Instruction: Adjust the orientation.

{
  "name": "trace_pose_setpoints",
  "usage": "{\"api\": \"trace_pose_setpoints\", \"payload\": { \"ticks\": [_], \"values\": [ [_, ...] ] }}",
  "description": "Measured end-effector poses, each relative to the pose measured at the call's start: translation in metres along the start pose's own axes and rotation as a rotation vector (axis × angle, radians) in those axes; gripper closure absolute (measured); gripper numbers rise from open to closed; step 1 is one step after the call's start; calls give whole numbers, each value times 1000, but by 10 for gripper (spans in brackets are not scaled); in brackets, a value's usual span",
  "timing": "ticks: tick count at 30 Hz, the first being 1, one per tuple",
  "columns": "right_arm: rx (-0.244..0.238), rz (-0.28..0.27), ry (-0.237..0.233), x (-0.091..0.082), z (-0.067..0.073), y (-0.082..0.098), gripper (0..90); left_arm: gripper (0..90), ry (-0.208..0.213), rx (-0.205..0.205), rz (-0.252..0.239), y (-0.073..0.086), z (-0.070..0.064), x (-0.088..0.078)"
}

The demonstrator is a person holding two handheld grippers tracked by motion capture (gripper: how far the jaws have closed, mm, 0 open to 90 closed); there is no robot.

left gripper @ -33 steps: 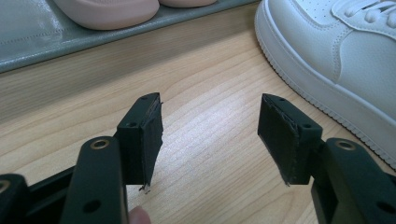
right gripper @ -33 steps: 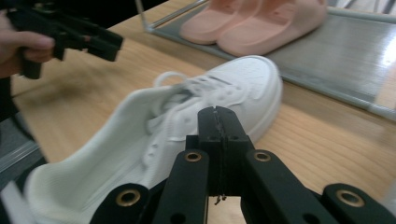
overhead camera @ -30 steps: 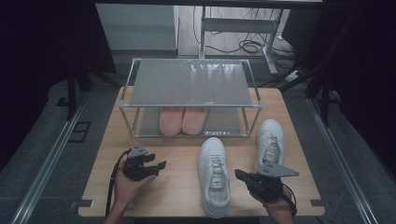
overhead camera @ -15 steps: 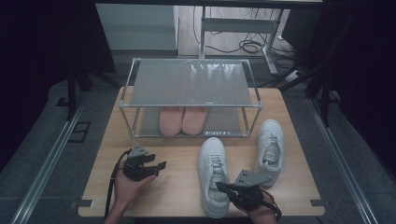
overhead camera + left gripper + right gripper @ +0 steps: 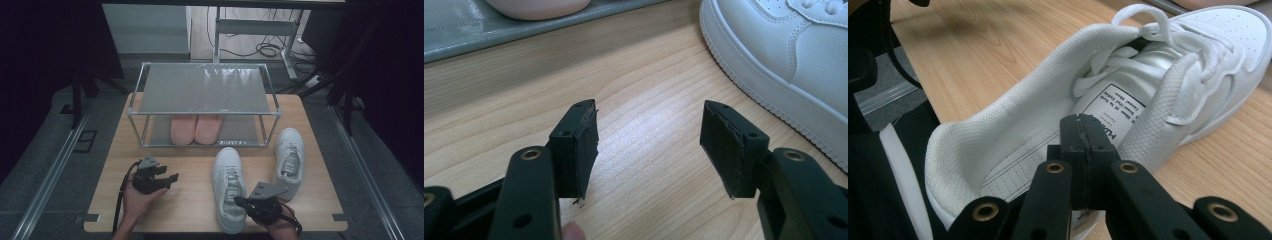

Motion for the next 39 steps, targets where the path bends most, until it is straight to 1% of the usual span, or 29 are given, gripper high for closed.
{"api": "trace_pose_setpoints", "payload": {
  "ticks": [11, 18, 21, 27, 31, 34, 36, 39],
  "values": [
    [10, 16, 8, -12, -12, 7, 900, 407, 2, 4, 9, 2, -1, 2],
    [17, 22, 42, -21, -27, 11, 900, 407, 0, 6, 9, 2, -1, 2],
    [20, 19, 45, -25, -30, 11, 900, 407, 0, 7, 10, 2, -1, 2],
    [29, 12, 43, -30, -36, 12, 900, 406, 1, 8, 14, 2, -1, 3],
    [30, 8, 33, -31, -36, 12, 900, 406, -2, 7, 11, 2, -1, 2],
    [32, -14, 19, -34, -35, 9, 900, 406, -2, 8, 12, 2, 0, 3],
    [37, -47, 15, -40, -35, 4, 900, 405, -2, 7, 12, 2, -1, 3],
    [42, -97, 29, -52, -38, -4, 885, 405, -2, 8, 9, 2, -1, 2]
  ]
}}
Point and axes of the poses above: each handheld gripper's, and its own axes: x roughly forward along the jaws, y roughly out of its underside, z roughly to its left, the point moved 10 cm from there along x, roughly forward along the jaws, and after that the axes turned 4 degrees about -y, right-handed, at the moved point
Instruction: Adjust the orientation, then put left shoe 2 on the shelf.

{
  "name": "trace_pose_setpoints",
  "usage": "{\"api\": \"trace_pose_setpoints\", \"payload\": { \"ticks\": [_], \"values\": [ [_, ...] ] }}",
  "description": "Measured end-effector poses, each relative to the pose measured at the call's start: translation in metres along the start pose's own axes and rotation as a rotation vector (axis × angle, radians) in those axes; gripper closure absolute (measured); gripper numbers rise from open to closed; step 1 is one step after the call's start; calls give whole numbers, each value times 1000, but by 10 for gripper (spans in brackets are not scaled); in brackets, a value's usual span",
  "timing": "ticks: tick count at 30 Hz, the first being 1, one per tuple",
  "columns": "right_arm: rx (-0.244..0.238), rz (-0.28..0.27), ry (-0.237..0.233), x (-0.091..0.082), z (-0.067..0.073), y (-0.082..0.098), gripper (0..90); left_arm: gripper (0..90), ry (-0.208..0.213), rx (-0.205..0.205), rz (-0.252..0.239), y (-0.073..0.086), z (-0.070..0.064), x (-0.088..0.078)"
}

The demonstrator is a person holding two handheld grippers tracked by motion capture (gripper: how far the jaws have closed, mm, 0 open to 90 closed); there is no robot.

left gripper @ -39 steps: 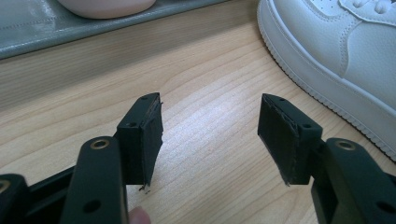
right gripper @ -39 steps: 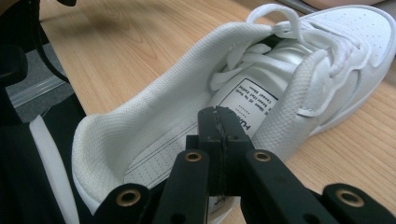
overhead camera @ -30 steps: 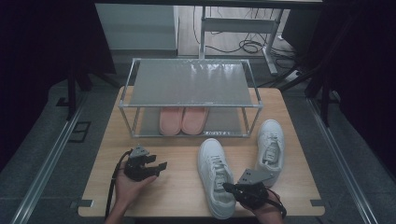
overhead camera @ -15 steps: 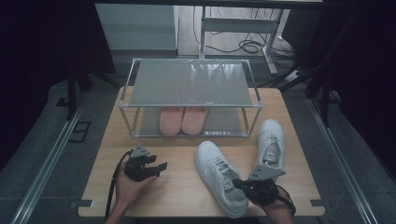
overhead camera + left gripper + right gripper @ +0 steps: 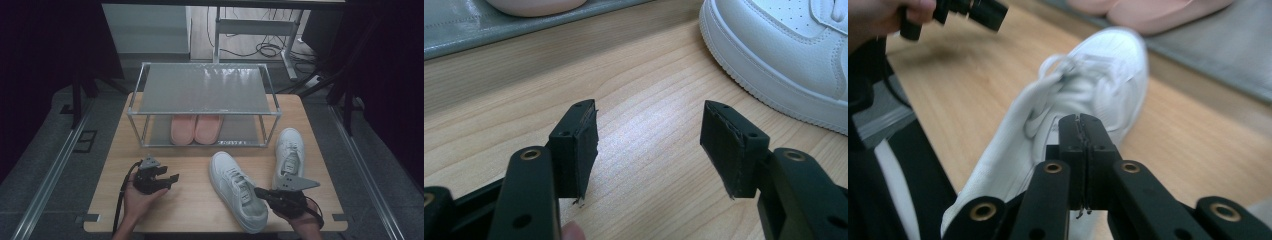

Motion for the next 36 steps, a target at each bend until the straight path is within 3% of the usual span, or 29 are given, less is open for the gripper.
{"api": "trace_pose_setpoints", "payload": {
  "ticks": [7, 12, 22, 36],
  "values": [
    [11, -61, 56, -27, -13, -10, 833, 404, 0, -1, -5, -1, 0, -2],
    [28, -81, 75, -35, -20, -11, 784, 403, 2, 2, 0, -1, -1, -1],
    [31, -71, 71, -24, -16, -12, 551, 403, 0, 2, -8, -2, 0, -4],
    [49, -37, 64, -2, -14, -9, 498, 401, 4, 13, -3, -2, -2, -2]
  ]
}}
Point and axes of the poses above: each handheld gripper's, and its own axes: x roughly forward along the jaws, y roughly out of its underside, z roughly to its left, the point moved 10 cm from there along x, roughly forward along the jaws, and after that the axes turned 4 degrees about -y, right-handed, at the moved point
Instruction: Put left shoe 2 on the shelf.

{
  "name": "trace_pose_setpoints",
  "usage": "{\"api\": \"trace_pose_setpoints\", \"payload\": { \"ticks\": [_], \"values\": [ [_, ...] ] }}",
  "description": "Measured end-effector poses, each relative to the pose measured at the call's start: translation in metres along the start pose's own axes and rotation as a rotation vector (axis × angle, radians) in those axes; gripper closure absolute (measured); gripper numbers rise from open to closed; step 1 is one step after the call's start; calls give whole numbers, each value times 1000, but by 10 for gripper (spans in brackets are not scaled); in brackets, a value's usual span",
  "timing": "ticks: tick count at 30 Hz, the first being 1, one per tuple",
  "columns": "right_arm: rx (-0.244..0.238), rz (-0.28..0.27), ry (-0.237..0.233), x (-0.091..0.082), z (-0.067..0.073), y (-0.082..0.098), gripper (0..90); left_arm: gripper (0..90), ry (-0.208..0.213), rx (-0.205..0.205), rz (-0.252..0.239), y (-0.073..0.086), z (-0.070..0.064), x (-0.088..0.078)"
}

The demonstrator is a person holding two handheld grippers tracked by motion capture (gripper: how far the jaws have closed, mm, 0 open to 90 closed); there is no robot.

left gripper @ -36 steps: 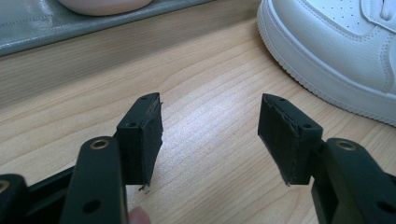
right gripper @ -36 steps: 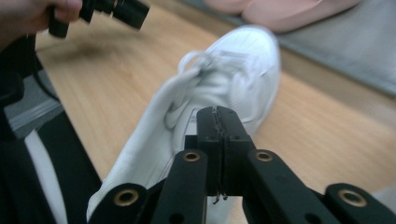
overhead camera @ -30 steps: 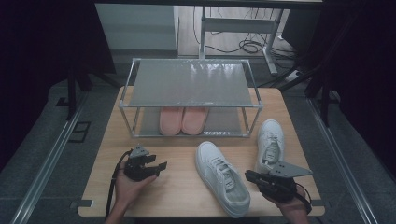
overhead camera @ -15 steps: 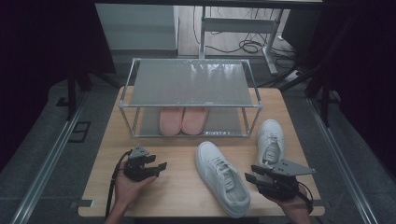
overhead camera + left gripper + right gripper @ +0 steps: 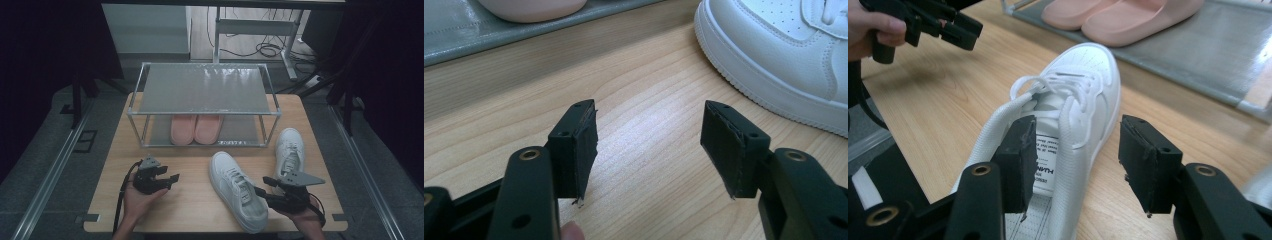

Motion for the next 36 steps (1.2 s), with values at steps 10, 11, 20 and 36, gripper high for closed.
{"api": "trace_pose_setpoints", "payload": {
  "ticks": [10, 11, 20, 36],
  "values": [
    [17, 63, 19, 32, -4, 9, 519, 400, 3, -7, -5, -1, -1, -2],
    [12, 71, 24, 35, -3, 9, 526, 400, 3, -8, -6, -1, -1, -2],
    [33, 132, 86, 59, -10, 17, 651, 399, 2, -8, -6, -1, 0, -2],
    [78, 68, 93, 60, -12, 15, 810, 400, 2, -7, -5, -1, 0, -2]
  ]
}}
Point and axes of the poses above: each handheld gripper's, and its own axes: x roughly forward along the jaws, y roughly out of its underside, z roughly to its left, the point moved 10 cm from there along x, roughly forward along the jaws, and after that the axes turned 4 degrees about -y, right-handed, at the moved point
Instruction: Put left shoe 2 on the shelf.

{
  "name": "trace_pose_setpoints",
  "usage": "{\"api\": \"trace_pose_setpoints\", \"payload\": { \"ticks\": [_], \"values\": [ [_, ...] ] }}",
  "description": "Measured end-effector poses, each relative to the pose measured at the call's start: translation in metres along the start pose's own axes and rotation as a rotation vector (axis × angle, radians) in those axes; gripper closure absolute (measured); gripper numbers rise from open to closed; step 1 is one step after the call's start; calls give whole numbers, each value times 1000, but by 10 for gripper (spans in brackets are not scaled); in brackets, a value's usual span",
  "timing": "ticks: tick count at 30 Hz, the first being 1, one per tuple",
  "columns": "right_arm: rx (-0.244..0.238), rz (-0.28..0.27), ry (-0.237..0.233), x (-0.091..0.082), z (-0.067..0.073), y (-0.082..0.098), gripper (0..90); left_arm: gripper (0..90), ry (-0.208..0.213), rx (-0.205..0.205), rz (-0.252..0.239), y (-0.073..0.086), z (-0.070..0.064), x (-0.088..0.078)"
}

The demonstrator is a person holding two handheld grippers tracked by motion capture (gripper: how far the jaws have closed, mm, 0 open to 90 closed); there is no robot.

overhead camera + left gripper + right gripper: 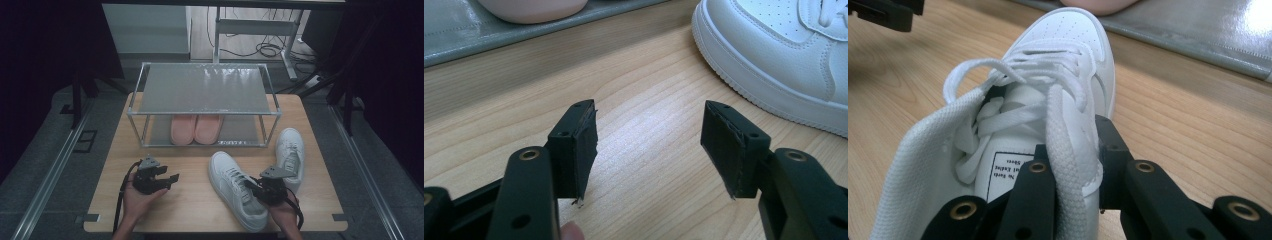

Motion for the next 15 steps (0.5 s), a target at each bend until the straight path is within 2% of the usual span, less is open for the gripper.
{"api": "trace_pose_setpoints", "payload": {
  "ticks": [15],
  "values": [
    [25, -82, -54, -4, 6, -8, 816, 400, 0, 2, 0, 0, 0, 0]
  ]
}}
Point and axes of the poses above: each handheld gripper's, and its own axes: x roughly forward along the jaws, y roughly out of its underside, z roughly to its left, the point moved 10 cm from there along x, roughly forward along the jaws, and after that the axes turned 4 degrees about -y, right-handed, at the moved point
